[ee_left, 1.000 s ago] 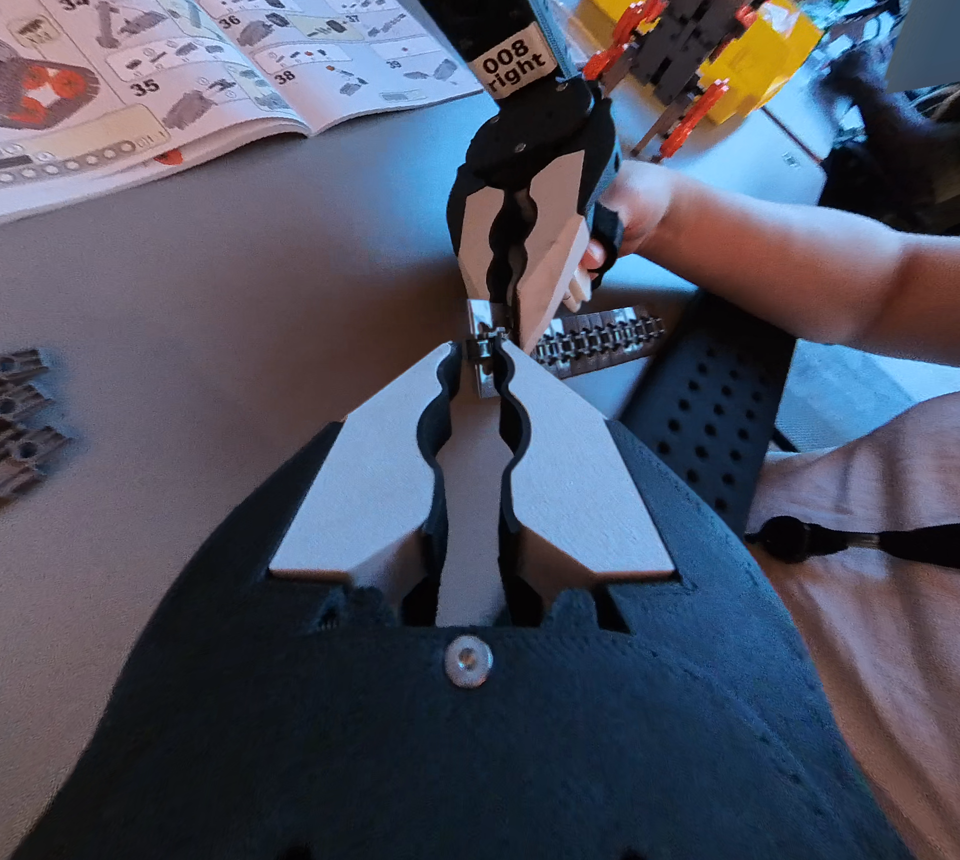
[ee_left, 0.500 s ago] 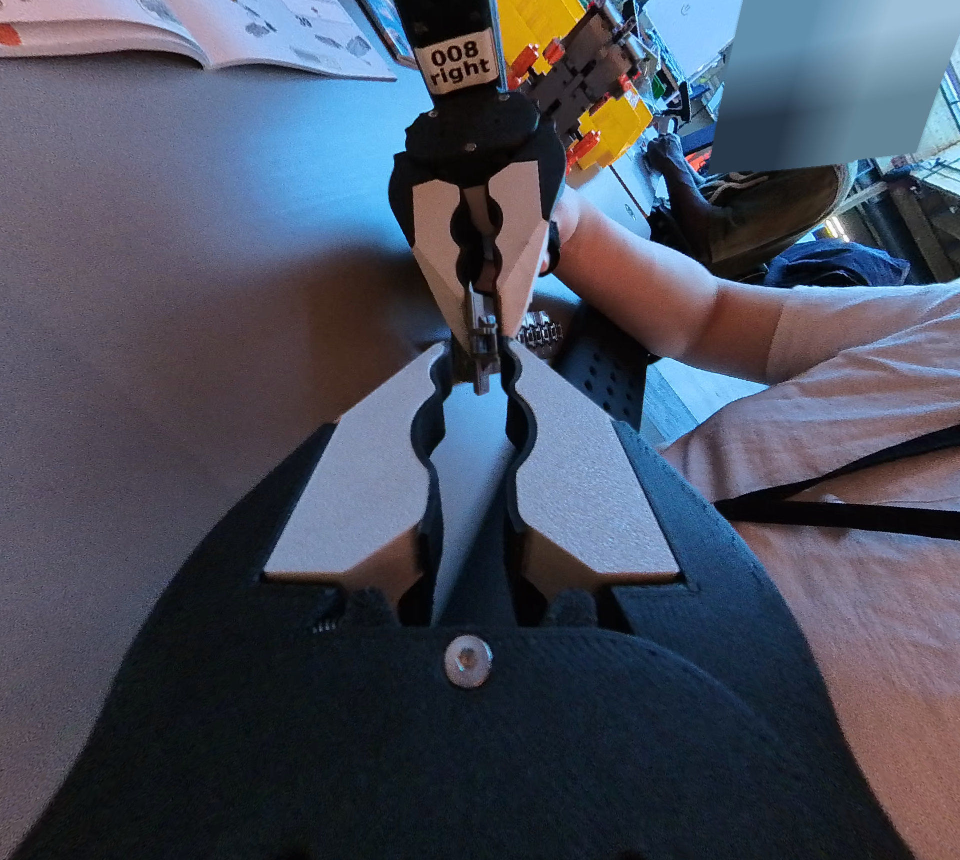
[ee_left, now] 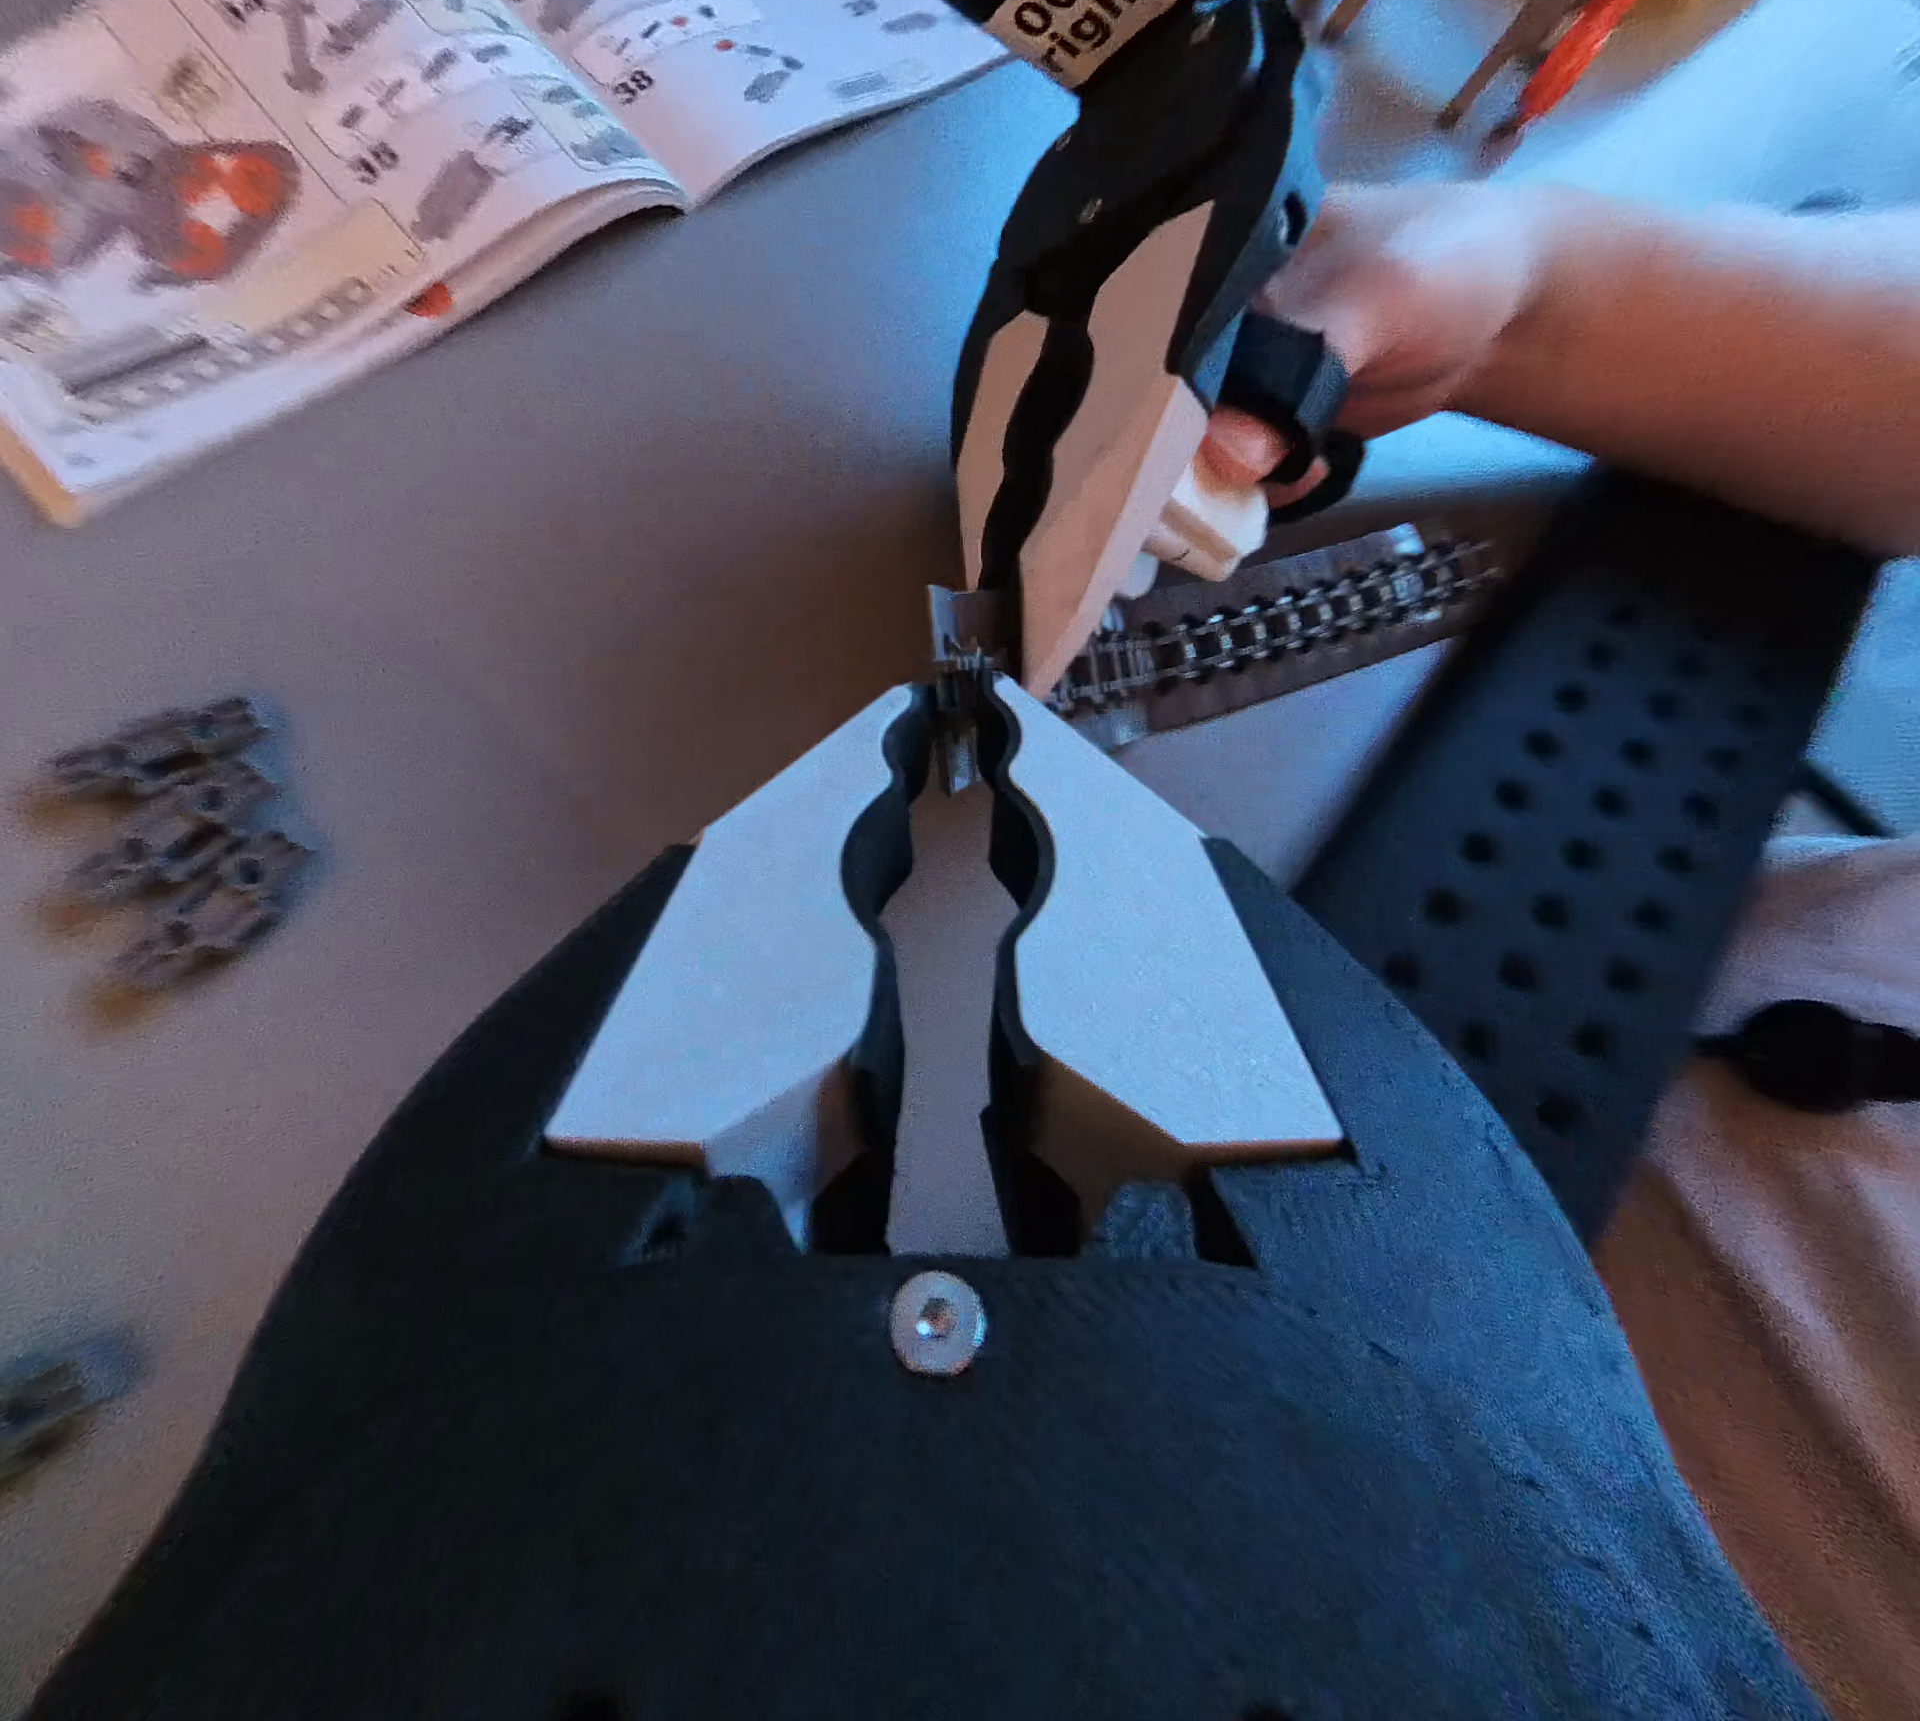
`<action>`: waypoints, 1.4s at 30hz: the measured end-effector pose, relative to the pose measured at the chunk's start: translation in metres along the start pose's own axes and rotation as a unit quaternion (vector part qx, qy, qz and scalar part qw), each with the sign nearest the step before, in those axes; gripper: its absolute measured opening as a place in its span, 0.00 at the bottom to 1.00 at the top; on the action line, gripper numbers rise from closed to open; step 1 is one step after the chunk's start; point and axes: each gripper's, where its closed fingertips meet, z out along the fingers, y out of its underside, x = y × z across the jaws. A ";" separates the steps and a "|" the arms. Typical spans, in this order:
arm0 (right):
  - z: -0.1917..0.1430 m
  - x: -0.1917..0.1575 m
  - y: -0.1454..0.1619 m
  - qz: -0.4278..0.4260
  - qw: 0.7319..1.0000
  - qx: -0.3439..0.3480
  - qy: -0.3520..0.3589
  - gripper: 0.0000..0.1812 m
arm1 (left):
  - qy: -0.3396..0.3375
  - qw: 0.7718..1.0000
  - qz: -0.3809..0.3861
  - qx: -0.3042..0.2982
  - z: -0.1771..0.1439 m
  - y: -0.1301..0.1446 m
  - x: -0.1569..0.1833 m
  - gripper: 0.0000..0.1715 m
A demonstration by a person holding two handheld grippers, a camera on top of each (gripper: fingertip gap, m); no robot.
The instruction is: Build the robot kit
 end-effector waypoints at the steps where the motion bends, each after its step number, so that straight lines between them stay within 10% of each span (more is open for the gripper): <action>1: 0.000 0.001 0.000 0.007 1.000 0.003 0.000 0.03 | -0.020 1.000 0.022 -0.007 0.000 0.000 -0.001 0.04; 37: 0.007 0.023 0.006 -0.123 0.982 -0.033 0.143 0.02 | -0.147 0.969 0.175 -0.097 0.018 0.024 -0.015 0.02; 42: 0.001 0.020 -0.001 -0.073 0.992 -0.011 0.100 0.04 | -0.105 0.988 0.111 -0.031 0.015 0.009 -0.013 0.03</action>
